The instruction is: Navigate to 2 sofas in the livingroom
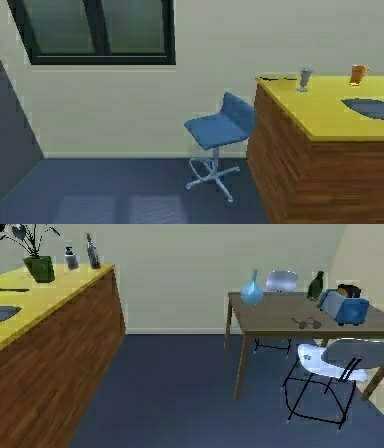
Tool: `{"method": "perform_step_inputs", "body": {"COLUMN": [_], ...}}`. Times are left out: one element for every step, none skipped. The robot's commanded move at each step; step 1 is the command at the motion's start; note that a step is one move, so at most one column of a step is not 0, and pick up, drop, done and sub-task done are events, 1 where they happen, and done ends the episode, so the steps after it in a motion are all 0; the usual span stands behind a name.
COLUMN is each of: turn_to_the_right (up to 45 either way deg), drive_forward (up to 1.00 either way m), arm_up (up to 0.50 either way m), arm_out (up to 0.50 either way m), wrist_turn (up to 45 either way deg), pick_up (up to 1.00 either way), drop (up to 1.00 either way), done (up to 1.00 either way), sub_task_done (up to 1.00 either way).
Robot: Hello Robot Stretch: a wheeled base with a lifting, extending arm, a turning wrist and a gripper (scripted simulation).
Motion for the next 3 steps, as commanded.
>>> {"method": "perform_step_inputs", "body": {"turn_to_the_right": [-45.0, -45.0, -21.0], "drive_forward": [0.0, 0.0, 0.0], "arm_up": [0.0, 0.0, 0.0], "arm_out": [0.0, 0.0, 0.0], "wrist_turn": [0.0, 0.0, 0.0], "pick_up": [0.0, 0.0, 0.0], "drop": [0.0, 0.0, 0.0], "done": [0.0, 0.0, 0.0], "sub_task_done": [0.0, 0.0, 0.0]}}
